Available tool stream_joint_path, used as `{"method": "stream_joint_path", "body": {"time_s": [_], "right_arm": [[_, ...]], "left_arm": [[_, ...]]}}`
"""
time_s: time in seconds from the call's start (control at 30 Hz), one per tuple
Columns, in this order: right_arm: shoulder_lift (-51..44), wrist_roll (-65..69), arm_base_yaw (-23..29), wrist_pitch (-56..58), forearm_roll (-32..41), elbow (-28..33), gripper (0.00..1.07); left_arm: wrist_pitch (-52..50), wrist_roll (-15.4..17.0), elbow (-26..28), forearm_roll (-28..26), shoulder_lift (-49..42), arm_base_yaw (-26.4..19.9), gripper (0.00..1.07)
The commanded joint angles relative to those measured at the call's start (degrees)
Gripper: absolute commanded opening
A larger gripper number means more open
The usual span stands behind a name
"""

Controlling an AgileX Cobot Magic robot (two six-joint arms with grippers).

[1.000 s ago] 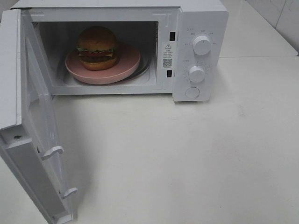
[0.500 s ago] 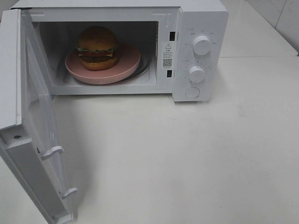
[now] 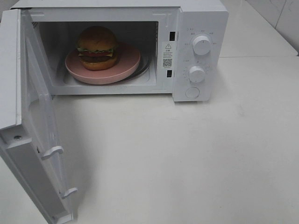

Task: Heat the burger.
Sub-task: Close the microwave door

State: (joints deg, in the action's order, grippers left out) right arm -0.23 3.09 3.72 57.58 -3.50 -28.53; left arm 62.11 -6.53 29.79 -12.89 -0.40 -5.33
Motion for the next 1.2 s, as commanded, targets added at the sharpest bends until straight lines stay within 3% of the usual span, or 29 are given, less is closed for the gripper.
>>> {"method": "stream_joint_path", "body": {"time_s": [0.03,0.17,0.23,0.4,0.43,0.47,0.5,0.57,0.6,0.67,0.7,0.73,0.77,0.8,1.03,1.2], "right_arm": [[-1.49,-0.40,-0.17,-0.57,0.17,0.00,0.76],[-1.49,-0.40,-0.17,-0.57,0.17,0.00,0.76],[-1.49,-0.40,-0.17,-0.57,0.17,0.00,0.76],[-1.49,-0.40,-0.17,-0.57,0.17,0.00,0.76],[-1.49,-0.40,-0.17,-0.57,0.17,0.00,0.76],[-1.49,-0.40,-0.17,-0.57,0.17,0.00,0.76],[-1.49,-0.40,-0.17,-0.57,0.17,0.00,0.76],[-1.49,-0.40,-0.17,-0.57,0.17,0.00,0.76],[-1.49,-0.40,-0.17,-0.57,0.17,0.00,0.76],[-1.49,-0.40,-0.17,-0.57,0.17,0.00,0.76],[-1.49,-0.40,-0.17,-0.57,0.17,0.00,0.76],[-1.49,-0.40,-0.17,-0.57,0.17,0.00,0.76],[-1.49,-0.40,-0.17,-0.57,0.17,0.00,0.76],[-1.49,-0.40,-0.17,-0.57,0.17,0.00,0.76],[-1.49,-0.40,-0.17,-0.57,0.17,0.00,0.76],[-1.49,-0.40,-0.17,-0.57,0.17,0.00,0.76]], "left_arm": [[-0.69,0.29,-0.11,-0.29,-0.86,0.11,0.98],[-0.86,1.09,-0.11,0.11,-0.17,0.11,0.98],[-2.92,4.13,0.80,0.06,1.89,0.11,0.94],[-7.22,3.21,1.83,0.69,4.93,0.11,0.84],[-9.40,2.58,1.83,1.78,6.70,0.11,0.74],[-9.40,2.58,1.83,1.78,6.70,0.11,0.74],[-11.12,2.58,1.78,3.84,8.77,0.11,0.62],[-11.92,2.58,1.66,5.04,10.03,0.11,0.57],[-13.98,2.58,1.55,6.70,12.49,0.11,0.43],[-14.90,2.58,1.43,7.22,13.35,0.11,0.38],[-17.59,2.58,0.97,7.91,15.18,0.11,0.23],[-17.59,2.58,0.97,7.91,15.18,0.11,0.23],[-19.19,2.58,0.57,8.02,16.04,0.11,0.15],[-22.63,2.58,-0.63,8.02,17.42,0.11,0.00],[-34.09,0.00,-6.07,7.91,21.77,0.11,0.00],[-48.87,-0.23,-11.75,6.02,25.95,0.11,0.00]]}}
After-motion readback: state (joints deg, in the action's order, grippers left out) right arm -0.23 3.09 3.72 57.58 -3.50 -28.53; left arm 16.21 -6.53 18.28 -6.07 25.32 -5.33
